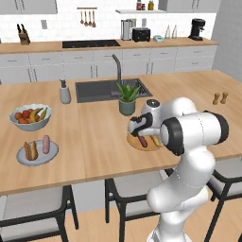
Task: Place one bun and one sausage from the bowl on each plate.
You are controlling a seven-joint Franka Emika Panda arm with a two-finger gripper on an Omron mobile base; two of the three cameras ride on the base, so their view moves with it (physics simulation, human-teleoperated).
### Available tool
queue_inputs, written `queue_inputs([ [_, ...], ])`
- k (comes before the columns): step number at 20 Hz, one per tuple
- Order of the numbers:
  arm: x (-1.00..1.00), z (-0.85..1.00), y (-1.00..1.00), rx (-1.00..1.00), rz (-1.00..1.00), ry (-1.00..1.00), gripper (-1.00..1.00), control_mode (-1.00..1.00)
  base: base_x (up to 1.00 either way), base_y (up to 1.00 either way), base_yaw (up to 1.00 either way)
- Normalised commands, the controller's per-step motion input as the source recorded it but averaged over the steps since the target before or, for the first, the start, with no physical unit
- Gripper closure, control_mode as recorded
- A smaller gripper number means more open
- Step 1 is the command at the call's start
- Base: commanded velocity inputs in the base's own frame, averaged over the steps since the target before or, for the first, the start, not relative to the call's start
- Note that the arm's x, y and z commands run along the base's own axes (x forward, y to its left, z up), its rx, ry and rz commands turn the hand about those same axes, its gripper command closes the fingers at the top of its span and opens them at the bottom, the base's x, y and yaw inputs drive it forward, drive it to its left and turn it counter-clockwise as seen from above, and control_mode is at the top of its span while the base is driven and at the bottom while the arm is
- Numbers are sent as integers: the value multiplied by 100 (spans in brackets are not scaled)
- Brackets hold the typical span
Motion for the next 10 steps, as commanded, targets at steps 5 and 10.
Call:
queue_inputs([
  [5,-98,77,-7,0,0,-2,-100,-100,0,0,0],
  [10,-84,99,0,0,0,-1,-100,-100,0,0,0],
])
